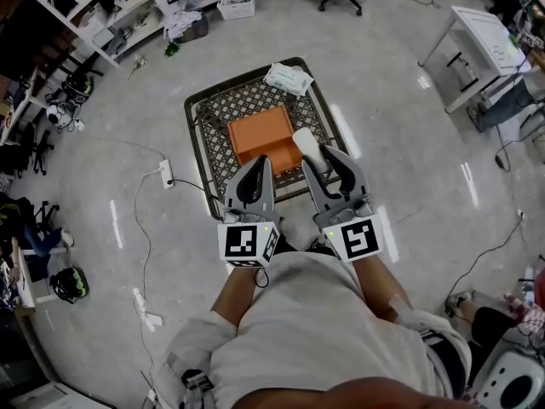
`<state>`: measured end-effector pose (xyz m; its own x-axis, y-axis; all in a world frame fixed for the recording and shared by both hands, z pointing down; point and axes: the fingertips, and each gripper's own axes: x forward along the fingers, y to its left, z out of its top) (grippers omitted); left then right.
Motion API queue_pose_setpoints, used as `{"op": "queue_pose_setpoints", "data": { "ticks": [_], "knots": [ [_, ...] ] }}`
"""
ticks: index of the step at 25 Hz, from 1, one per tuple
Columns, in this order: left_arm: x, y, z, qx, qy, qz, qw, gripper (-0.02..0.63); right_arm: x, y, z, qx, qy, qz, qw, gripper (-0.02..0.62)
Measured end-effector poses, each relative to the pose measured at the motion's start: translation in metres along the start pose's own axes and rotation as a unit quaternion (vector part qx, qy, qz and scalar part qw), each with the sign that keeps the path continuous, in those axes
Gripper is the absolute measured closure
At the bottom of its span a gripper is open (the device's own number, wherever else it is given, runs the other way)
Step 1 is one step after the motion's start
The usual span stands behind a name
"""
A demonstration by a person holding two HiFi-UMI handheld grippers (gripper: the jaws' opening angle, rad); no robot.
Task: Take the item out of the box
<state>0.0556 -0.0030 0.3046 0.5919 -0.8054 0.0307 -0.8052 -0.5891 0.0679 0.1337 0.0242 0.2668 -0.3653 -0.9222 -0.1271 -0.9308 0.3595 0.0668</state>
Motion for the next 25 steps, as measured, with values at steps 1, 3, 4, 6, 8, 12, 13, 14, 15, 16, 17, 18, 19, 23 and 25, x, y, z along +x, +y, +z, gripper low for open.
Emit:
{"op": "queue_pose_setpoints", "data": {
  "ticks": [1,3,4,6,8,12,13,14,15,16,17,18,19,23,25],
  "knots": [
    [0.0,-0.0003,0.0004,0.0,0.0,0.0,1.0,0.595,-0.0001,0.0,0.0006,-0.001,0.0,0.0,1.0,0.466],
    [0.0004,-0.0011,0.0008,0.0,0.001,-0.001,1.0,0.595,-0.0005,-0.0004,0.0011,-0.002,-0.001,-0.001,1.0,0.469],
    [0.0005,-0.0018,0.0009,0.002,0.001,-0.002,1.0,0.595,-0.0009,-0.0005,0.0009,-0.001,0.0,-0.001,1.0,0.469],
    [0.0002,-0.0028,0.0011,0.005,0.001,-0.003,1.0,0.595,-0.0017,-0.0002,0.0002,0.001,0.0,0.0,1.0,0.469],
    [-0.0002,-0.0028,0.0012,0.006,0.0,-0.004,1.0,0.595,-0.0019,0.0003,0.0007,0.004,-0.003,0.001,1.0,0.469],
    [0.001,-0.0032,-0.0001,0.006,0.001,-0.005,1.0,0.595,-0.0011,-0.0001,0.0,0.002,-0.003,0.0,1.0,0.469],
    [0.0015,-0.0032,-0.0006,0.006,0.001,-0.005,1.0,0.595,-0.0008,-0.0002,-0.0009,0.002,-0.002,0.0,1.0,0.469],
    [0.0018,-0.0031,-0.0011,0.005,0.002,-0.005,1.0,0.595,-0.0004,-0.0002,-0.0015,0.003,-0.001,0.001,1.0,0.469],
    [0.0021,-0.0029,-0.0015,0.004,0.003,-0.005,1.0,0.595,0.0001,-0.0001,-0.0017,0.003,-0.001,0.001,1.0,0.469],
    [0.0022,-0.0024,-0.0019,0.004,0.003,-0.005,1.0,0.595,0.0007,0.0003,-0.0017,0.003,-0.002,0.002,1.0,0.469],
    [0.0021,-0.0018,-0.0023,0.003,0.004,-0.005,1.0,0.595,0.0013,0.0008,-0.0017,0.003,-0.002,0.003,1.0,0.469],
    [0.0019,-0.0011,-0.0028,0.003,0.005,-0.004,1.0,0.595,0.0021,0.0013,-0.0017,0.002,-0.002,0.004,1.0,0.469],
    [0.0017,-0.0003,-0.0031,0.002,0.005,-0.004,1.0,0.595,0.0028,0.0016,-0.0018,0.002,-0.002,0.004,1.0,0.469],
    [0.0013,0.0039,-0.0032,0.0,0.005,-0.002,1.0,0.595,0.0063,0.0031,-0.0019,0.002,-0.001,0.005,1.0,0.469],
    [0.0014,0.0052,-0.0037,0.0,0.005,-0.002,1.0,0.595,0.0072,0.0037,-0.0026,0.002,-0.001,0.005,1.0,0.469]
  ]
}}
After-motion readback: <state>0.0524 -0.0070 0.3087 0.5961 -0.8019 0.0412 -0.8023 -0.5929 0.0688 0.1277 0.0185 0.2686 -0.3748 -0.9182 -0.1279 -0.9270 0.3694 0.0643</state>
